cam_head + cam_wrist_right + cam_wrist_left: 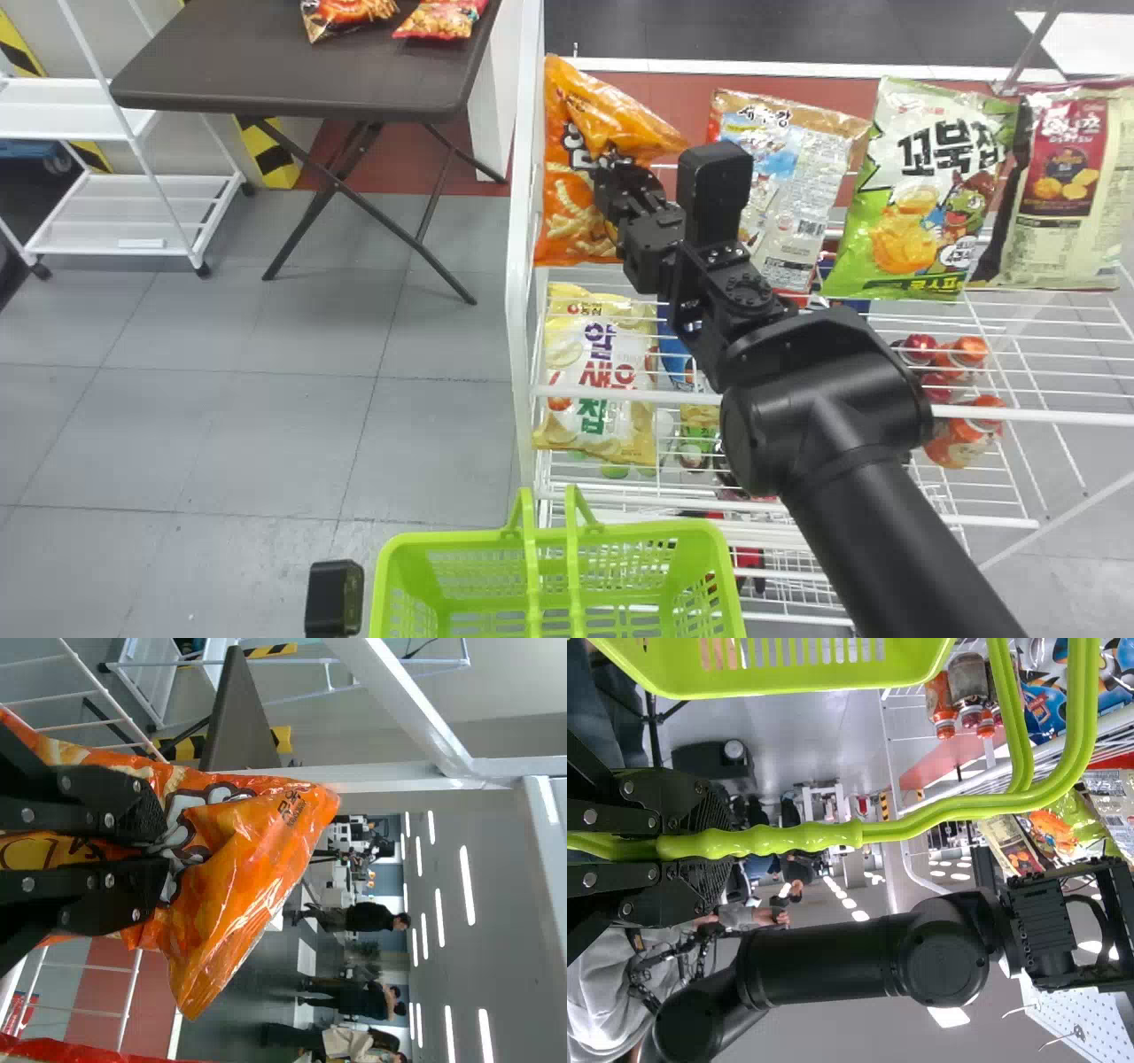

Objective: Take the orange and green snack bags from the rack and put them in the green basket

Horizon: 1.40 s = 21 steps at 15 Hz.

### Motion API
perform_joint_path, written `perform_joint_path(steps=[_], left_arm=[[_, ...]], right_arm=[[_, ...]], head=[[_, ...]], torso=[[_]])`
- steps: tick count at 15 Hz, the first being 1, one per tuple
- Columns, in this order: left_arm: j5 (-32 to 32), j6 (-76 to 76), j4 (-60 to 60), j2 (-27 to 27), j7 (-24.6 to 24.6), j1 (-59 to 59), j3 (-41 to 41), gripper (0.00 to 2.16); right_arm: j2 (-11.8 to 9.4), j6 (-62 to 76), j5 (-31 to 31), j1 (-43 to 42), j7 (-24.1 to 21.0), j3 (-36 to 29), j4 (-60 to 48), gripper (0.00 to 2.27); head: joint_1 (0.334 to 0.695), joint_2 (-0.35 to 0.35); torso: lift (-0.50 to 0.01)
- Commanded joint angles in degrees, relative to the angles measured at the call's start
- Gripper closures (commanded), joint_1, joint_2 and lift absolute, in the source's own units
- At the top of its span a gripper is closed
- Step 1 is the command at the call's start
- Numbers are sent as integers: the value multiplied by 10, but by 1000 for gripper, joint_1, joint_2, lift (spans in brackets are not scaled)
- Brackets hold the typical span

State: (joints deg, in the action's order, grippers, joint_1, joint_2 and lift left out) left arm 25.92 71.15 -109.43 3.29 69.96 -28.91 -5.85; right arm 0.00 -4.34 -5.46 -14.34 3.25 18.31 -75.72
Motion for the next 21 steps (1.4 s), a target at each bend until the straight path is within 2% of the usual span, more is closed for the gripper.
perform_joint_path(steps=[1,5,6,10,14,18,21], left_arm=[[-2,0,0,0,-1,1,2,2148],[-3,0,0,-1,-3,1,3,2148],[-3,0,0,-1,-4,1,4,2148],[-3,-4,0,-1,-7,2,9,2148],[-3,-4,-2,-1,-11,4,16,2148],[-3,-5,-3,-2,-17,4,17,2148],[-3,-5,-3,-3,-18,6,17,2148]], right_arm=[[1,2,-2,21,-2,-7,-34,2246],[-1,-11,-17,74,-17,-13,-122,2246],[-7,-20,-32,95,-17,-18,-153,2246],[-46,-67,-71,171,-28,-52,-281,2246],[-84,-99,-104,237,-32,-83,-383,2246],[-122,-246,-169,312,-32,-142,-510,2246],[-141,-383,-213,368,-31,-194,-602,2246]], head=[[695,-4],[695,-16],[695,-19],[695,-49],[695,-131],[695,-197],[695,-231]], torso=[[0],[0],[0],[0],[0],[0],[0]])
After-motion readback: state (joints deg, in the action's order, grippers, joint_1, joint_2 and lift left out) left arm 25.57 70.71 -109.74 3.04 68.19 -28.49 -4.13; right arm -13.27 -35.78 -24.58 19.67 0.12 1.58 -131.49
